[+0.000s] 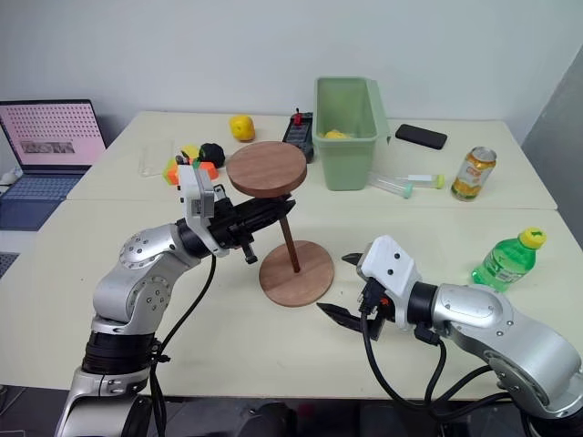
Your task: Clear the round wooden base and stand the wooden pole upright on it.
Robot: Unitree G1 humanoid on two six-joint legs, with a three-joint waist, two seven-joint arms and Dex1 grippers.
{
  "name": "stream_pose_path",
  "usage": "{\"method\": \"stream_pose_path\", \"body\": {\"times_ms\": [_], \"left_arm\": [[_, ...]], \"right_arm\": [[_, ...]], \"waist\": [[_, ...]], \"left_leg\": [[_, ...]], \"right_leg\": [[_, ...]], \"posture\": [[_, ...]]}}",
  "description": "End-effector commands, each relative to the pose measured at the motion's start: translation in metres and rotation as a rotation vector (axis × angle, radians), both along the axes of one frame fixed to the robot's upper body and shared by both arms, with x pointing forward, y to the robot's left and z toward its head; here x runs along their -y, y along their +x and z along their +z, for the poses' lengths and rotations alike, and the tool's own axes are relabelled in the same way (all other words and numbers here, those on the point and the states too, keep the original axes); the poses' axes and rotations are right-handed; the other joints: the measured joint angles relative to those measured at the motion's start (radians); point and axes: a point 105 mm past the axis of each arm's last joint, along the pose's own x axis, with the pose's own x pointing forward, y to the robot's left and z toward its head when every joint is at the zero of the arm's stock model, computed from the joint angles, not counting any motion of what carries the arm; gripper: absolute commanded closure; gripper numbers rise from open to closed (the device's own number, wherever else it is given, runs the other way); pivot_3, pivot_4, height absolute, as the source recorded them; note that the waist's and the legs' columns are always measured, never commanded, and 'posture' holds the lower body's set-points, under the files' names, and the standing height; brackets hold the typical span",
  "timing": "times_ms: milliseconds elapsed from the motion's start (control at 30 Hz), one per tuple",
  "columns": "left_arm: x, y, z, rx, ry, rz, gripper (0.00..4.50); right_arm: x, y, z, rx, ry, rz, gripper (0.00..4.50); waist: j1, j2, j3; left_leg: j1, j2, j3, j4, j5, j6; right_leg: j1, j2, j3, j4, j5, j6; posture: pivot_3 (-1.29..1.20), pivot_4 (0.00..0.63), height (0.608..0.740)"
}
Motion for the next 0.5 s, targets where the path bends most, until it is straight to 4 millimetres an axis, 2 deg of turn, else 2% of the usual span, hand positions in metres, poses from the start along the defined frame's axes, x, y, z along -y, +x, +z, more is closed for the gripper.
{"method": "stream_pose_path", "body": {"times_ms": [33,67,200,333,400,500], "left_arm": [[-0.014,0.011,-0.039,-0.141,0.118,0.085,3.90],[-0.015,0.012,-0.040,-0.139,0.128,0.090,3.55],[-0.010,0.005,-0.040,-0.131,0.149,0.038,2.86],[0.000,-0.008,-0.040,-0.118,0.193,-0.063,2.12],[-0.002,-0.008,-0.042,-0.118,0.208,-0.069,2.03],[-0.008,-0.009,-0.046,-0.110,0.256,-0.064,2.03]], "right_arm": [[-0.002,-0.003,0.009,0.041,0.016,0.012,0.00],[-0.003,-0.003,0.009,0.040,0.017,0.013,0.00],[-0.003,-0.003,0.009,0.037,0.018,0.013,0.00],[-0.002,-0.003,0.008,0.034,0.018,0.012,0.00],[-0.002,-0.003,0.008,0.033,0.018,0.010,0.00],[-0.002,-0.002,0.007,0.032,0.016,0.008,0.00]], "waist": [[0.000,0.000,-0.001],[0.000,0.000,-0.001],[-0.003,-0.001,0.001],[0.002,-0.004,0.002],[0.003,-0.004,0.002],[0.002,-0.004,0.002]], "left_leg": [[0.000,0.000,0.000,0.000,0.000,0.000],[0.000,0.000,0.000,0.000,0.000,0.000],[0.000,0.000,0.002,-0.004,0.000,0.000],[-0.010,0.000,-0.002,-0.004,0.000,-0.001],[-0.016,0.000,-0.003,-0.003,0.001,-0.001],[-0.016,0.000,-0.003,-0.003,0.000,-0.001]], "right_leg": [[0.000,0.000,0.000,0.000,0.000,0.000],[0.000,0.000,0.000,0.000,0.000,0.000],[-0.003,0.001,0.002,0.000,0.000,0.000],[-0.009,0.000,0.000,-0.005,0.000,0.000],[-0.013,-0.002,-0.001,-0.006,0.000,0.000],[-0.013,-0.003,0.000,-0.007,0.000,0.000]], "posture": [[0.00,0.150,0.740],[0.00,0.150,0.740],[0.00,0.150,0.740],[0.00,0.150,0.740],[0.00,0.150,0.740],[0.00,0.150,0.740]]}}
